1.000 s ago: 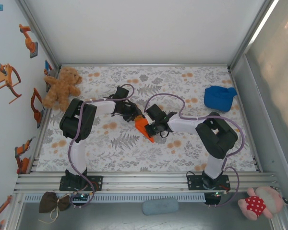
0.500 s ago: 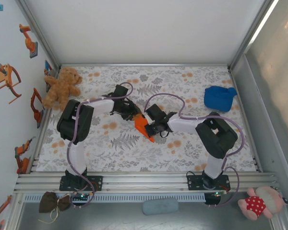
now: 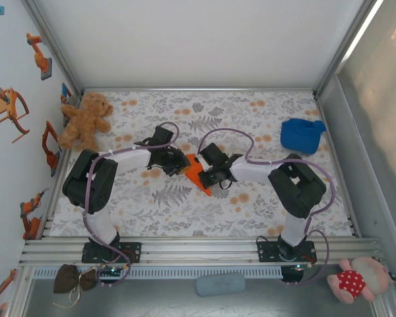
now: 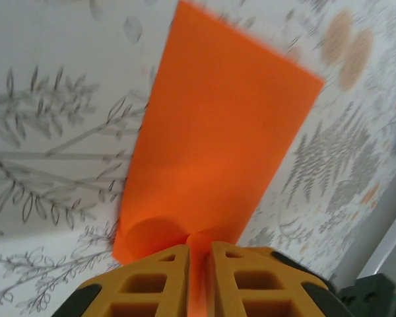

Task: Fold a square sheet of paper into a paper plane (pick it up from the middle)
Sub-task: Third fold the triangle at the center of the table.

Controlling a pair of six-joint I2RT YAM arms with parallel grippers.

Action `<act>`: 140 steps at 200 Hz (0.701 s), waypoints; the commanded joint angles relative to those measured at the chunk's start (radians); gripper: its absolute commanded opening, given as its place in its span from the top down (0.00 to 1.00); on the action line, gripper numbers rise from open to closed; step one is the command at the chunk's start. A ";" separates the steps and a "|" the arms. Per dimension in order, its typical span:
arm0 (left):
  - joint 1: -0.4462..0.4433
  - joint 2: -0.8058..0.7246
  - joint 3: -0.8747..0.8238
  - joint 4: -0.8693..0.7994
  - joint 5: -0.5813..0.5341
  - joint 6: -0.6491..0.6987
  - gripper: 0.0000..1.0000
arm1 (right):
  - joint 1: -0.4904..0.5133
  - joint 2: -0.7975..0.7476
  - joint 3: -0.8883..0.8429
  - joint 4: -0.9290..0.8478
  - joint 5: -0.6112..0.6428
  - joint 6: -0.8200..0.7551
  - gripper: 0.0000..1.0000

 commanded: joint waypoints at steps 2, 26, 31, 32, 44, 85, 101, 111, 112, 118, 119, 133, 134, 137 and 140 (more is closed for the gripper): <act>-0.025 -0.049 -0.035 0.062 -0.006 -0.057 0.85 | -0.006 0.032 0.011 -0.033 -0.005 0.001 1.00; -0.049 -0.038 -0.050 0.091 -0.001 -0.070 0.87 | -0.006 0.033 0.013 -0.037 -0.007 0.001 1.00; -0.053 -0.033 -0.050 0.094 -0.001 -0.071 0.87 | -0.006 0.033 0.015 -0.037 -0.007 0.001 1.00; -0.053 -0.032 -0.050 0.094 -0.001 -0.071 0.87 | -0.006 0.033 0.015 -0.037 -0.007 0.001 1.00; -0.056 -0.020 -0.049 0.105 0.004 -0.076 0.88 | -0.006 0.035 0.017 -0.040 -0.007 0.001 1.00; -0.059 -0.001 -0.044 0.126 0.010 -0.087 0.89 | -0.007 0.035 0.017 -0.043 -0.005 0.001 1.00; -0.059 0.004 -0.044 0.116 0.006 -0.084 0.89 | -0.006 0.037 0.019 -0.042 -0.005 0.002 1.00; -0.059 0.008 -0.046 0.105 0.004 -0.083 0.90 | -0.006 0.037 0.020 -0.044 -0.005 0.002 1.00; -0.059 0.008 -0.046 0.105 0.004 -0.082 0.90 | -0.006 0.037 0.020 -0.045 -0.005 0.002 1.00; -0.061 0.011 -0.047 0.100 0.003 -0.081 0.90 | -0.006 0.037 0.019 -0.044 -0.005 0.001 1.00; -0.061 0.012 -0.048 0.099 0.003 -0.081 0.90 | -0.006 0.037 0.019 -0.045 -0.005 0.002 1.00; -0.061 0.013 -0.053 0.090 -0.002 -0.077 0.89 | -0.006 0.037 0.019 -0.044 -0.005 0.001 1.00; -0.062 0.014 -0.054 0.089 -0.002 -0.077 0.89 | -0.006 0.037 0.019 -0.045 -0.005 0.002 1.00; -0.062 0.013 -0.056 0.088 -0.004 -0.076 0.89 | -0.006 0.036 0.019 -0.044 -0.005 0.002 1.00; -0.063 0.012 -0.056 0.086 -0.006 -0.075 0.90 | -0.006 0.037 0.018 -0.045 -0.005 0.003 1.00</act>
